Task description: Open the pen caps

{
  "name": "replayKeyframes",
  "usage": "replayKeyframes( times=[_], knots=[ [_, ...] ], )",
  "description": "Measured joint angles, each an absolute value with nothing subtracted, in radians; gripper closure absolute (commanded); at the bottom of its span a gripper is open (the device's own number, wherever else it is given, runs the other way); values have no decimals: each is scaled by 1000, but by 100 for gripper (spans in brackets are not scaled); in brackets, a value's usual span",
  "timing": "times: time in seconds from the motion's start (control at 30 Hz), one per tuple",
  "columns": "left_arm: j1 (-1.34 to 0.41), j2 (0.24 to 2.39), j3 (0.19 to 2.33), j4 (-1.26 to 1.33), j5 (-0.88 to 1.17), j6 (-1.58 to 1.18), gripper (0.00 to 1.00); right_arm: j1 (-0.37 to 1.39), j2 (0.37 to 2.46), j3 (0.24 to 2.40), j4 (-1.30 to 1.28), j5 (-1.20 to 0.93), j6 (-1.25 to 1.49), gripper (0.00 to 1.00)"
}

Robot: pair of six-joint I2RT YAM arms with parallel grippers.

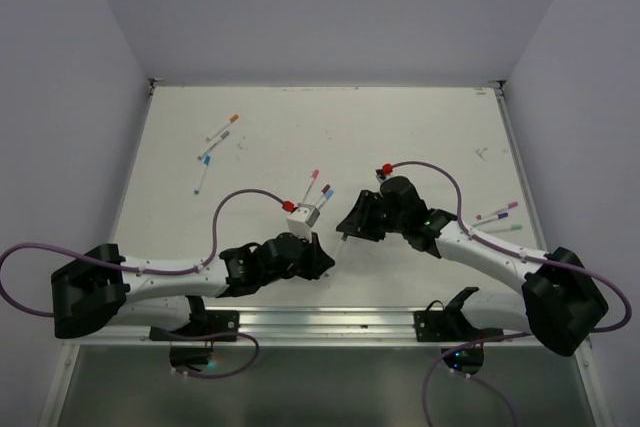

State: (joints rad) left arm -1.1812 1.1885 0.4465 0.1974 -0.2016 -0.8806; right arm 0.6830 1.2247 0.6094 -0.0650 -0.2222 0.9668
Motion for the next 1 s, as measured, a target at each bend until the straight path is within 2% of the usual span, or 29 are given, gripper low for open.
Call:
replayKeyframes(
  times=[0.17,0.23,0.33,0.4,0.53,0.57,0.6,0.63,0.67,0.7,0.77,0.83,1.0],
  knots=[
    [-1182,1188,447,197,-201,-881,100,693,1226,582,-43,-221,979,62],
    [-1181,1188,447,197,-201,-881,100,696,1234,571,-35,-221,982,69],
    [-1182,1189,447,196,-200,-881,100,698,1243,561,-24,-222,994,84],
    [-1182,1192,447,196,-200,-881,100,700,1243,560,-4,-226,1007,98],
    [-1181,1193,447,197,-200,-881,99,704,1243,560,14,-224,1010,100],
    [-1181,1193,447,197,-200,-880,89,705,1243,560,15,-224,1009,100],
    [-1181,1194,447,197,-197,-879,70,705,1243,560,15,-224,1009,100],
    [-1181,1194,447,197,-196,-877,62,705,1243,560,16,-224,1010,100],
    [-1182,1193,447,198,-192,-875,46,706,1242,560,16,-224,1009,100],
    [-1182,1194,447,200,-189,-871,42,706,1242,559,17,-224,1009,100],
    [-1182,1194,447,203,-186,-877,37,706,1238,550,22,-224,1010,100],
    [-1181,1201,447,207,-185,-876,37,707,1233,539,25,-225,1010,100],
    [-1181,1247,447,226,-168,-875,42,711,1218,519,44,-228,1020,100]
  ],
)
